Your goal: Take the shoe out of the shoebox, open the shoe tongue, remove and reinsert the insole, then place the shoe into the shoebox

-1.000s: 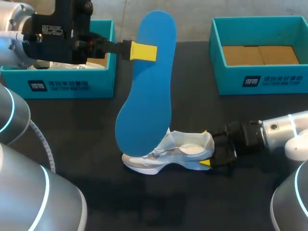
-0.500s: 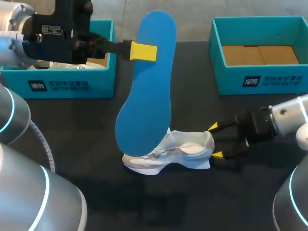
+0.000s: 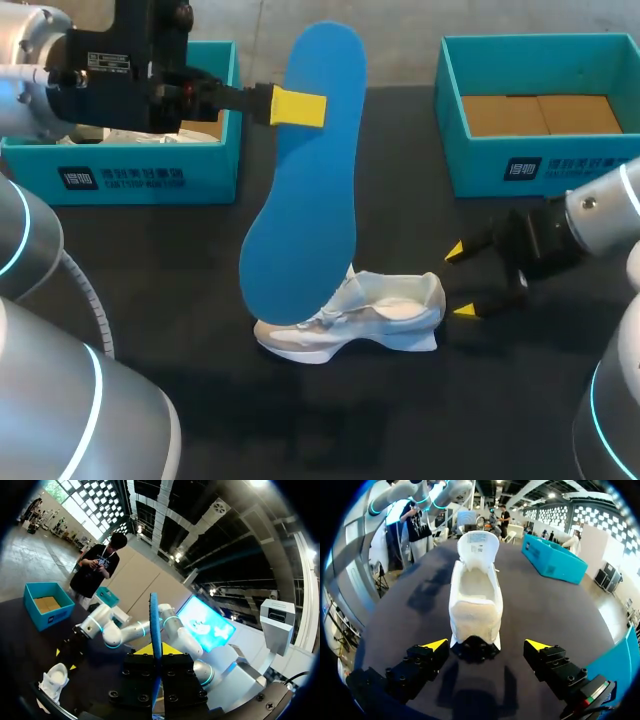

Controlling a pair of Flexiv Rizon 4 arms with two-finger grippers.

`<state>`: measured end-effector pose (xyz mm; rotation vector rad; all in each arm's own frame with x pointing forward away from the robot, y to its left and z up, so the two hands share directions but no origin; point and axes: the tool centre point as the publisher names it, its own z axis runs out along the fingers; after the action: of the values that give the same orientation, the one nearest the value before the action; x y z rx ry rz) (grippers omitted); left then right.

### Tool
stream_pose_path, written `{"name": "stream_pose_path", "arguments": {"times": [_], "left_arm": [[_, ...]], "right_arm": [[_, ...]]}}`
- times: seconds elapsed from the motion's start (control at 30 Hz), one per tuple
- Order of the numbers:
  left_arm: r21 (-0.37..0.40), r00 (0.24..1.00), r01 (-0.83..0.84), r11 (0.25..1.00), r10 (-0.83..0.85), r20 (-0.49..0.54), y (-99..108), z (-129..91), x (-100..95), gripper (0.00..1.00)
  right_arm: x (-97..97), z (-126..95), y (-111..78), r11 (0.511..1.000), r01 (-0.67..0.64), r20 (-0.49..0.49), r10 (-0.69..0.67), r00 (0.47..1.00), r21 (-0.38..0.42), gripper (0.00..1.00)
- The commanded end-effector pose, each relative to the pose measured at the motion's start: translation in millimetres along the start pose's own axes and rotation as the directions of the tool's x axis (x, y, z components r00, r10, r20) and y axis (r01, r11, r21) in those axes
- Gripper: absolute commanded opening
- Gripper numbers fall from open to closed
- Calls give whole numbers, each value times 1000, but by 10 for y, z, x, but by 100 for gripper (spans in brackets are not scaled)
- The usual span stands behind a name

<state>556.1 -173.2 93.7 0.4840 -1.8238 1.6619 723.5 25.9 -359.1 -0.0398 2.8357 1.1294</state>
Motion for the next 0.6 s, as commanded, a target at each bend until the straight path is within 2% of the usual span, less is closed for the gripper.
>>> {"name": "stream_pose_path", "arguments": {"times": [0.03, 0.33, 0.6], "left_arm": [[-1, 1000, 0, 1000, 0, 0, 3, 2, -2, 0], [-1, 1000, 0, 1000, 0, 0, 3, 2, -2, 0], [-1, 1000, 0, 1000, 0, 0, 3, 2, -2, 0]], "right_arm": [[85, -37, 166, 966, 7, 9, -10, 1000, 258, 100], [154, 92, 348, 896, 15, 0, -17, 1000, 444, 100], [173, 169, 451, 861, 15, -27, -2, 1000, 508, 100]]}}
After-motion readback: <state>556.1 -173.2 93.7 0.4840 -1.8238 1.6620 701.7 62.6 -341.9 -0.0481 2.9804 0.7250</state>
